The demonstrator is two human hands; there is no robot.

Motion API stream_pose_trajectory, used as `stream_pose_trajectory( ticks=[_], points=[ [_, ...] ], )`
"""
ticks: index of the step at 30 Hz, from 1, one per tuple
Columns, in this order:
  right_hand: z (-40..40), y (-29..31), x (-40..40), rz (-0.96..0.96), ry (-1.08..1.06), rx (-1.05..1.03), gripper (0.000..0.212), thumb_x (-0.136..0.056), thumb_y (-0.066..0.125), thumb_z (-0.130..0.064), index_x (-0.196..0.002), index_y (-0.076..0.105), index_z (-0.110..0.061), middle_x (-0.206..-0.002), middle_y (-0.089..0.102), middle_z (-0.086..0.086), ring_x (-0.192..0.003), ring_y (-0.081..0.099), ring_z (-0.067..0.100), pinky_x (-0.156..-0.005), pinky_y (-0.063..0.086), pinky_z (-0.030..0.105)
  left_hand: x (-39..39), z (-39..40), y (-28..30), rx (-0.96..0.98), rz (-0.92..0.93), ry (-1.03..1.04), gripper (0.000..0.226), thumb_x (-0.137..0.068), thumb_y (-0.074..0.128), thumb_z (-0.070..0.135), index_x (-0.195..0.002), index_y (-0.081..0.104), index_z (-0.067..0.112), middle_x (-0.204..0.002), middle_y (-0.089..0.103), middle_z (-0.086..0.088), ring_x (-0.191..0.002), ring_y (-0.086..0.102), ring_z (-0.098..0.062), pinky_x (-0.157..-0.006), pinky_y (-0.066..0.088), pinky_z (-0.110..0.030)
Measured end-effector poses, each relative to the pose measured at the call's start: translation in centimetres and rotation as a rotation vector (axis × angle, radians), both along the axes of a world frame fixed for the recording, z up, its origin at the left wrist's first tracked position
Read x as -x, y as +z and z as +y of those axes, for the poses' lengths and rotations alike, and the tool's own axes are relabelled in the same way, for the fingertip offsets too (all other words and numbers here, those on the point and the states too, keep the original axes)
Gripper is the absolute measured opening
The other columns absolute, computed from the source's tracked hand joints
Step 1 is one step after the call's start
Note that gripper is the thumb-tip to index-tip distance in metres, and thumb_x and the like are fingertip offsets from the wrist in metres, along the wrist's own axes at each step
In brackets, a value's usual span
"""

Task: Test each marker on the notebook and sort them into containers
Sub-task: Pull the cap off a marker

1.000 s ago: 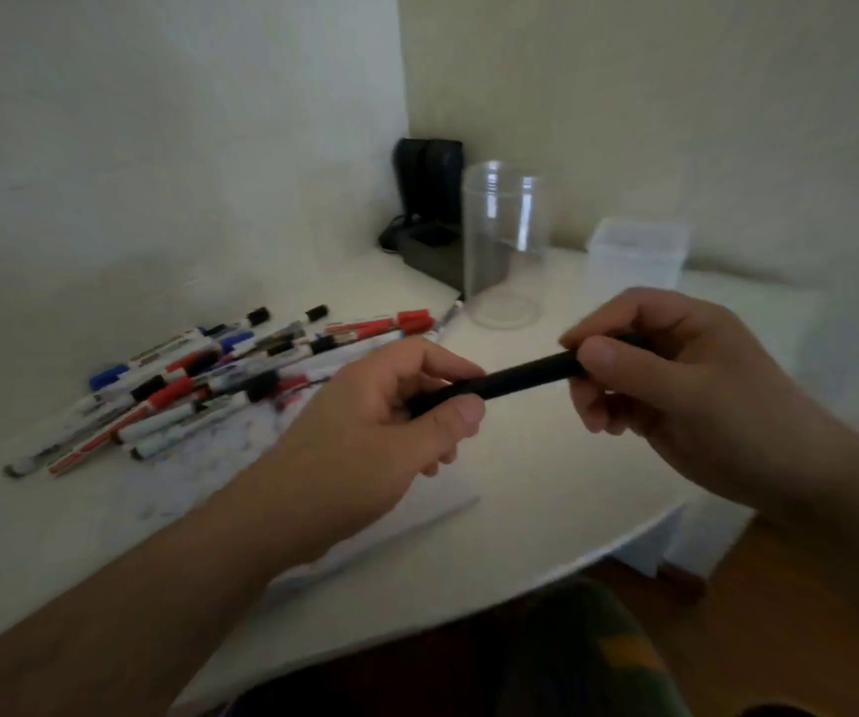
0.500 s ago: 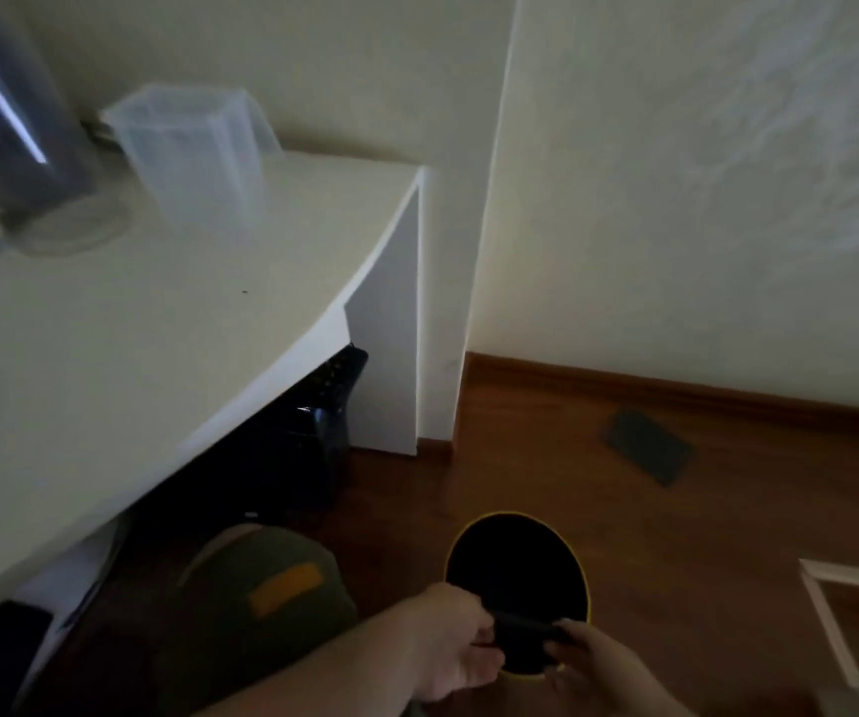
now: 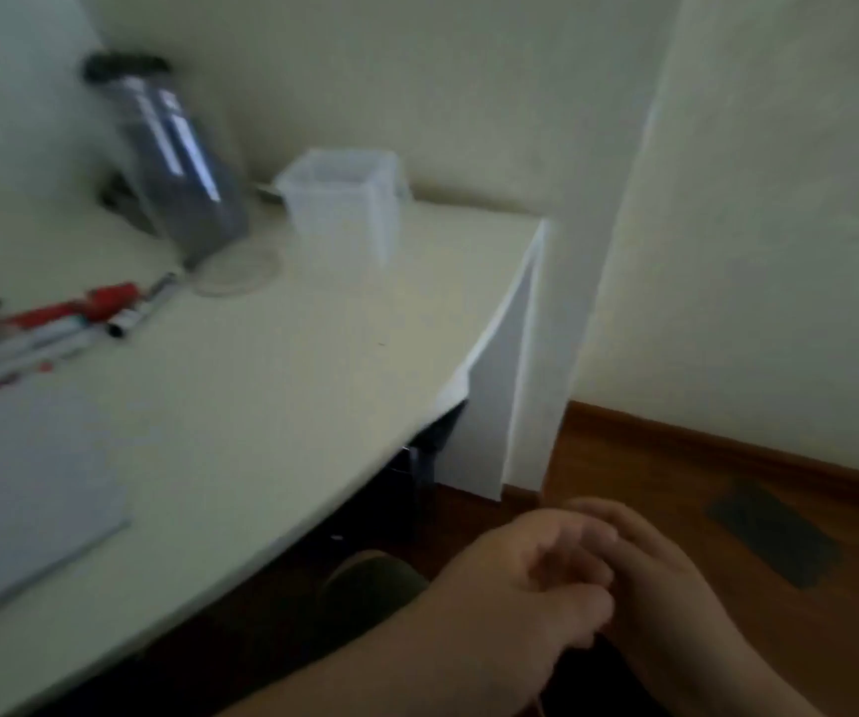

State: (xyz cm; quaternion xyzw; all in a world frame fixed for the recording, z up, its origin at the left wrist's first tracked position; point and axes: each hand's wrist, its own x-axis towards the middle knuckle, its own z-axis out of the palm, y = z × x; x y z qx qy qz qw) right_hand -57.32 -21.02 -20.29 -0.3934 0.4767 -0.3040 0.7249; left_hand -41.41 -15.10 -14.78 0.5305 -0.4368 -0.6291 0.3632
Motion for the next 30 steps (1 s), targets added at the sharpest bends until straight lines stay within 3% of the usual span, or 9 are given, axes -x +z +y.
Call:
stream_pose_trajectory(
  ticks=[3,6,7,10,12,16,22,27,30],
  points=[
    [0.5,9.6,-7.5,-0.147,0.257,0.264,0.060,-0.046,0.098,-0.038,-0.097,0.076,-0.015,-0.087,0.069,0.032,-0.067,0.064,0.038,-0.055,0.051,0.040,-7.0,3.2,7.9,0.349,-0.137,0.098,0.030,-0.087,0.066,0.016,-0.110,0.070,0.035,-0.100,0.070,0.000,-0.099,0.069,-0.036,-0.091,0.055,-0.050],
    [0.8,14.1,-16.8,-0.193,0.434,0.580,0.018,-0.079,0.079,-0.013,-0.093,0.074,-0.022,-0.073,0.065,0.025,-0.052,0.059,0.032,-0.046,0.041,0.032,-16.1,5.8,12.2,0.543,-0.492,0.259,0.029,-0.093,0.064,0.013,-0.110,0.068,0.036,-0.093,0.070,0.006,-0.085,0.068,-0.014,-0.079,0.055,-0.034],
    [0.8,15.0,-20.2,-0.141,0.499,0.713,0.022,-0.087,0.072,-0.006,-0.093,0.074,-0.027,-0.074,0.070,0.016,-0.053,0.062,0.030,-0.046,0.043,0.032,-19.4,6.5,12.7,0.565,-0.622,0.333,0.028,-0.095,0.064,0.015,-0.109,0.068,0.038,-0.091,0.070,0.007,-0.083,0.067,-0.012,-0.078,0.055,-0.034],
    [1.3,16.8,-30.8,0.039,0.722,1.010,0.022,-0.093,0.068,-0.019,-0.105,0.072,-0.037,-0.087,0.074,-0.005,-0.064,0.070,0.016,-0.057,0.050,0.026,-29.0,9.1,12.2,0.504,-0.976,0.572,0.022,-0.096,0.063,0.021,-0.101,0.068,0.042,-0.087,0.069,0.008,-0.079,0.066,-0.010,-0.076,0.058,-0.043],
    [1.1,16.3,-37.7,0.233,0.797,1.244,0.025,-0.092,0.066,-0.030,-0.115,0.071,-0.039,-0.097,0.071,-0.014,-0.079,0.068,0.010,-0.070,0.051,0.026,-34.6,10.9,11.4,0.410,-1.209,0.677,0.019,-0.093,0.064,0.021,-0.095,0.069,0.040,-0.086,0.068,0.013,-0.078,0.064,-0.003,-0.074,0.056,-0.034],
    [-0.1,15.5,-47.0,0.667,0.832,1.642,0.026,-0.095,0.065,-0.038,-0.120,0.070,-0.038,-0.108,0.056,-0.006,-0.103,0.054,0.020,-0.087,0.051,0.039,-41.1,13.0,9.1,0.274,-1.408,0.743,0.022,-0.092,0.065,0.023,-0.095,0.062,0.045,-0.093,0.060,0.020,-0.084,0.054,0.002,-0.071,0.042,-0.021],
    [-1.1,13.2,-49.2,0.849,0.933,1.659,0.016,-0.103,0.055,-0.042,-0.112,0.067,-0.038,-0.108,0.056,-0.004,-0.101,0.048,0.019,-0.084,0.048,0.039,-41.7,13.1,5.2,0.425,-1.552,0.776,0.023,-0.097,0.043,0.039,-0.109,0.062,0.039,-0.102,0.063,0.019,-0.094,0.052,-0.005,-0.086,0.048,-0.031],
    [-1.0,12.4,-49.4,0.741,0.882,1.681,0.022,-0.101,0.061,-0.026,-0.117,0.066,-0.039,-0.112,0.063,-0.007,-0.104,0.052,0.016,-0.087,0.051,0.039,-42.2,13.1,5.2,0.447,-1.594,0.778,0.027,-0.088,0.053,0.061,-0.107,0.058,0.042,-0.093,0.058,0.022,-0.089,0.050,-0.005,-0.084,0.047,-0.033],
    [-1.1,12.8,-49.4,0.818,0.913,1.749,0.028,-0.101,0.061,-0.025,-0.122,0.064,-0.044,-0.111,0.063,-0.009,-0.103,0.047,0.017,-0.082,0.045,0.038,-42.6,13.2,5.3,0.458,-1.659,0.783,0.033,-0.085,0.057,0.063,-0.108,0.061,0.040,-0.098,0.063,0.017,-0.092,0.053,-0.009,-0.085,0.046,-0.036]
  ],
)
